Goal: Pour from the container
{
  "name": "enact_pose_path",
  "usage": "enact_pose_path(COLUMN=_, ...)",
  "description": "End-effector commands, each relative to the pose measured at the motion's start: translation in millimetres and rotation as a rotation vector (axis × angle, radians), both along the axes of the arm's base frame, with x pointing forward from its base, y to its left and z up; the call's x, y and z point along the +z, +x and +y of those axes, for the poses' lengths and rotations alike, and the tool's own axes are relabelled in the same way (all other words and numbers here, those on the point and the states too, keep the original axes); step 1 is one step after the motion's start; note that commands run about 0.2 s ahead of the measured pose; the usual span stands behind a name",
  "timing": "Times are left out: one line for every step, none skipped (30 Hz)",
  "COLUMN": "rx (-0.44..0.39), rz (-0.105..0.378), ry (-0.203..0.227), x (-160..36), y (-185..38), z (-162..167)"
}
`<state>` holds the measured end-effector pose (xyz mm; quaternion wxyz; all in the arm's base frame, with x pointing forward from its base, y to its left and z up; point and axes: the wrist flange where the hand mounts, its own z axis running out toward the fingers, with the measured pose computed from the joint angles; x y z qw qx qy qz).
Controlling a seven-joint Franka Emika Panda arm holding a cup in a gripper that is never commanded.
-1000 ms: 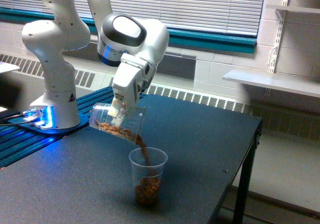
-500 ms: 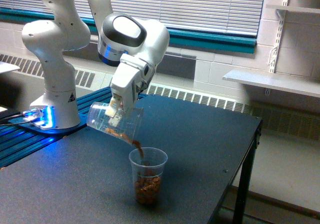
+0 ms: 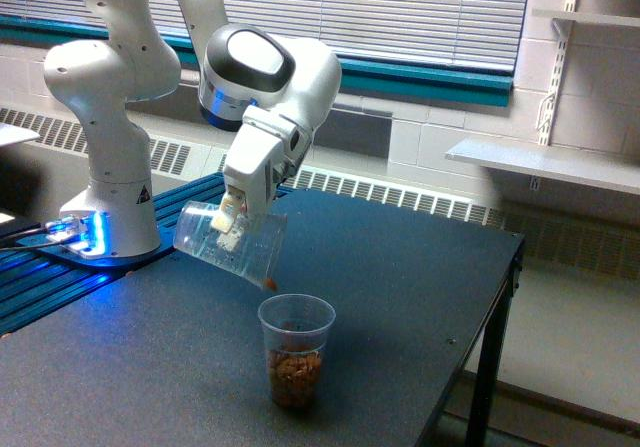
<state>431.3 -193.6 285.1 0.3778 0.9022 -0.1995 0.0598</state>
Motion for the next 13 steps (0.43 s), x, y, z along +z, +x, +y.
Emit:
enact_pose_path(rx=0.016, rz=0.01, ry=0.004, x=3.0, y=3.2, z=3.5)
enact_pose_path(rx=0.017, rz=0.009, ry=0.004, x=3.0, y=3.2, z=3.4)
enact_pose_path(rx=0.017, rz=0.009, ry=0.006, x=3.0, y=3.1, z=3.1)
enact_pose_path(rx=0.016, rz=0.008, ry=0.008, x=3.1, y=3.2, z=3.1)
enact_pose_path(rx=0.016, rz=0.006, ry=0.008, x=3.4, y=3.3, z=3.1)
enact_pose_path(rx=0.016, rz=0.006, ry=0.008, x=3.5, y=3.3, z=3.0)
enact_pose_path(rx=0.016, rz=0.004, ry=0.01, x=3.3, y=3.0, z=2.8)
enact_pose_path(rx=0.016, rz=0.003, ry=0.013, x=3.3, y=2.8, z=2.7)
enact_pose_path(rx=0.016, rz=0.0, ry=0.014, x=3.3, y=2.7, z=2.6)
enact_pose_path(rx=0.017, rz=-0.003, ry=0.015, x=3.6, y=2.7, z=2.3)
enact_pose_path(rx=0.02, rz=-0.005, ry=0.016, x=3.6, y=2.4, z=1.7)
enact_pose_path(rx=0.02, rz=-0.006, ry=0.016, x=3.5, y=2.2, z=1.5)
enact_pose_path(rx=0.02, rz=-0.006, ry=0.016, x=3.4, y=2.1, z=1.5)
